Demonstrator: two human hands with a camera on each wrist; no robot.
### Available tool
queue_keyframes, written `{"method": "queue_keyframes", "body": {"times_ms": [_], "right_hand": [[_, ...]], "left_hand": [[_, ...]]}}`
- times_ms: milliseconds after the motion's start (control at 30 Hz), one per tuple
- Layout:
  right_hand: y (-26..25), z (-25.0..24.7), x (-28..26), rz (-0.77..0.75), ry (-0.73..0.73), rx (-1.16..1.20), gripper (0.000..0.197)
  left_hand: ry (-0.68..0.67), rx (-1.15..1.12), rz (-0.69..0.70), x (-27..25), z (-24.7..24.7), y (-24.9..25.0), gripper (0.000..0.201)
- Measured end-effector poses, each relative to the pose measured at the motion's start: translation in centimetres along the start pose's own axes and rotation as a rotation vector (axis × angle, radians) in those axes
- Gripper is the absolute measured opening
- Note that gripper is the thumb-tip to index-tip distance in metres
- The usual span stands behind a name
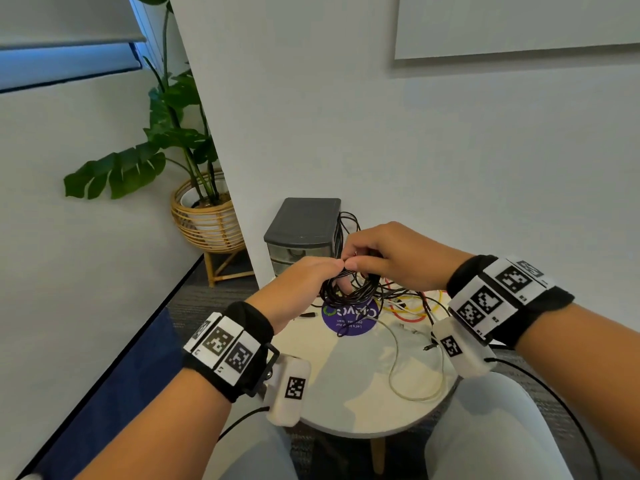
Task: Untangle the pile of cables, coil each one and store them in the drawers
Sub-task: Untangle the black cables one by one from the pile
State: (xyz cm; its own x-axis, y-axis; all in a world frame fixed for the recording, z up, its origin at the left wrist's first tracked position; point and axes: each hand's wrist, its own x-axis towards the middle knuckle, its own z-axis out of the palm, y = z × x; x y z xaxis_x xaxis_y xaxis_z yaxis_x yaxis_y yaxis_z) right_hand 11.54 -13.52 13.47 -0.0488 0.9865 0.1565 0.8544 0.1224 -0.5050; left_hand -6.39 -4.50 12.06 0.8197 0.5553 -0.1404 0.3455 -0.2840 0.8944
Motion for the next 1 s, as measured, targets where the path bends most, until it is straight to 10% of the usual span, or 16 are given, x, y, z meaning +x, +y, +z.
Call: {"method": "queue_keyframes", "body": {"times_ms": [667, 1000], "right_hand": [[1.2, 1.3, -0.3, 0.178, 0.236, 0.341, 0.024], [1.9, -0.3, -0.3, 0.25, 0.046, 0.396, 0.016]], "left_hand": [[0.188, -0.188, 0.191, 1.5, 1.8, -1.1, 0.017], [0.172, -0.15, 0.251, 2.1, 0.4, -1.7, 0.023]]}}
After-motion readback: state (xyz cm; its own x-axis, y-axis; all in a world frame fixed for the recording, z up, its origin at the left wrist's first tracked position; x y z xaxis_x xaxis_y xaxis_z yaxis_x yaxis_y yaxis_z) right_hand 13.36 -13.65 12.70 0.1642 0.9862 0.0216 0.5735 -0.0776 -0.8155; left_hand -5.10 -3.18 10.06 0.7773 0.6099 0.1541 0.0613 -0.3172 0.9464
